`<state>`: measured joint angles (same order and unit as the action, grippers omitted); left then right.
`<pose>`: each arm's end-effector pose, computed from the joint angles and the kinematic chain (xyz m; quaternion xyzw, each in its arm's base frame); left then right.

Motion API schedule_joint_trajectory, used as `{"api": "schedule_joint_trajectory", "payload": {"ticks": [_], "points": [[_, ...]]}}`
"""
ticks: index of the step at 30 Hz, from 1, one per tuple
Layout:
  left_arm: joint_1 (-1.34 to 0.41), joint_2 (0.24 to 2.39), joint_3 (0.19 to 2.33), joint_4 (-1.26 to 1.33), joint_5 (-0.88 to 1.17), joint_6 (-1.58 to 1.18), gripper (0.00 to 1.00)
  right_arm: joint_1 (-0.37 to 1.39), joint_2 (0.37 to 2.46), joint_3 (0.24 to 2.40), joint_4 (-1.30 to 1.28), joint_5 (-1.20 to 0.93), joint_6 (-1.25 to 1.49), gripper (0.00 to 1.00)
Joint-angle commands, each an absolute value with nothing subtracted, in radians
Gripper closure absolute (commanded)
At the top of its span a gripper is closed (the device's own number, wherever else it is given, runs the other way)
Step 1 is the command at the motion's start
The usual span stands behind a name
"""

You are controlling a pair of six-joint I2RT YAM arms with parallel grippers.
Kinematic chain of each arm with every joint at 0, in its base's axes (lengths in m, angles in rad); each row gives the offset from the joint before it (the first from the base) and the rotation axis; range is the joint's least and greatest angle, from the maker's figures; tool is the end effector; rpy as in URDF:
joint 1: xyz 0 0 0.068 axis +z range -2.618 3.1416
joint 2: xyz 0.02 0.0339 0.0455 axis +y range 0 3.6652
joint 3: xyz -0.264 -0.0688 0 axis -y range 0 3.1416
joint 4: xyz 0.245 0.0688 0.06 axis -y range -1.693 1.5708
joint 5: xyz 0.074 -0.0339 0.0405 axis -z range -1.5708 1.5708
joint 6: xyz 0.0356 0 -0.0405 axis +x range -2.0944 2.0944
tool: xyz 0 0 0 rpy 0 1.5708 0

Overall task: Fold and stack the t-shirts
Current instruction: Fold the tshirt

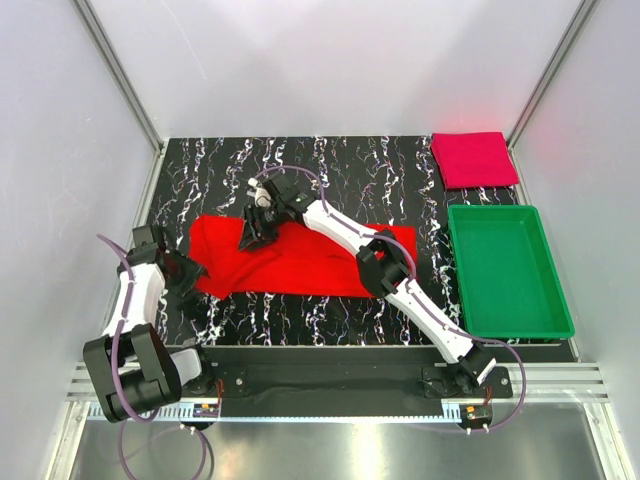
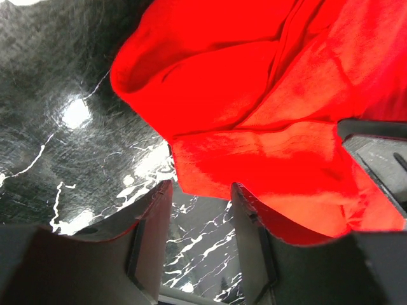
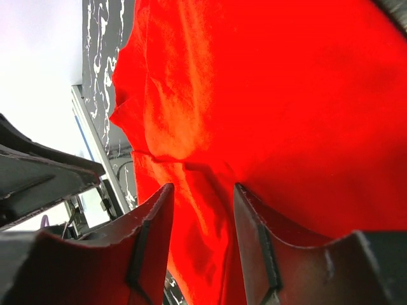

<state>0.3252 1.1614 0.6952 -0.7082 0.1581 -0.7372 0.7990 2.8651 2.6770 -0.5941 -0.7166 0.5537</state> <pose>0.1940 0.0595 0.1985 -0.4817 0.8506 -0.1159 0.1763 0.3999 0.4444 0.1276 -0.2395 0.8417 0.4777 0.0779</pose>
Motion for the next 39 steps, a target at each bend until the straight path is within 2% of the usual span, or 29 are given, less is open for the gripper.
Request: {"api": "schedule_joint_trajectory", "payload": {"ticks": [1, 2, 6, 12, 13, 19, 22, 23, 24, 29, 32, 35, 39], "points": [[0.330, 1.195, 0.695, -0.683, 0.199, -0.713, 0.50, 0.833, 2.878, 2.717, -0.545, -0.713, 0.565, 0.52], [0.330, 1.207, 0.695, -0.683, 0.199, -0.713, 0.46, 0.834, 2.879, 2.715, -0.542, -0.716, 0.568, 0.57], [0.330, 1.262, 0.696, -0.664, 0.219, -0.716, 0.46, 0.845, 2.887, 2.717, -0.526, -0.739, 0.583, 0.64], [0.333, 1.267, 0.675, -0.655, 0.201, -0.745, 0.46, 0.850, 2.887, 2.712, -0.517, -0.742, 0.597, 0.67], [0.331, 1.269, 0.666, -0.649, 0.201, -0.750, 0.47, 0.850, 2.884, 2.711, -0.517, -0.742, 0.597, 0.74], [0.331, 1.328, 0.655, -0.598, 0.201, -0.749, 0.54, 0.850, 2.864, 2.685, -0.511, -0.747, 0.600, 0.78], [0.333, 1.338, 0.661, -0.598, 0.204, -0.744, 0.53, 0.850, 2.839, 2.668, -0.512, -0.753, 0.603, 0.90], [0.333, 1.318, 0.661, -0.600, 0.204, -0.745, 0.50, 0.847, 2.830, 2.658, -0.514, -0.750, 0.606, 0.97], [0.333, 1.303, 0.660, -0.600, 0.203, -0.747, 0.49, 0.847, 2.801, 2.645, -0.514, -0.746, 0.606, 0.99], [0.336, 1.177, 0.664, -0.591, 0.261, -0.712, 0.43, 0.818, 2.675, 2.507, -0.512, -0.671, 0.594, 1.00], [0.336, 1.120, 0.670, -0.560, 0.311, -0.674, 0.36, 0.783, 2.635, 2.474, -0.512, -0.684, 0.595, 1.00], [0.334, 1.146, 0.692, -0.540, 0.365, -0.621, 0.31, 0.764, 2.614, 2.453, -0.512, -0.710, 0.586, 1.00], [0.334, 1.230, 0.727, -0.511, 0.462, -0.569, 0.31, 0.752, 2.579, 2.402, -0.511, -0.696, 0.575, 1.00]]}}
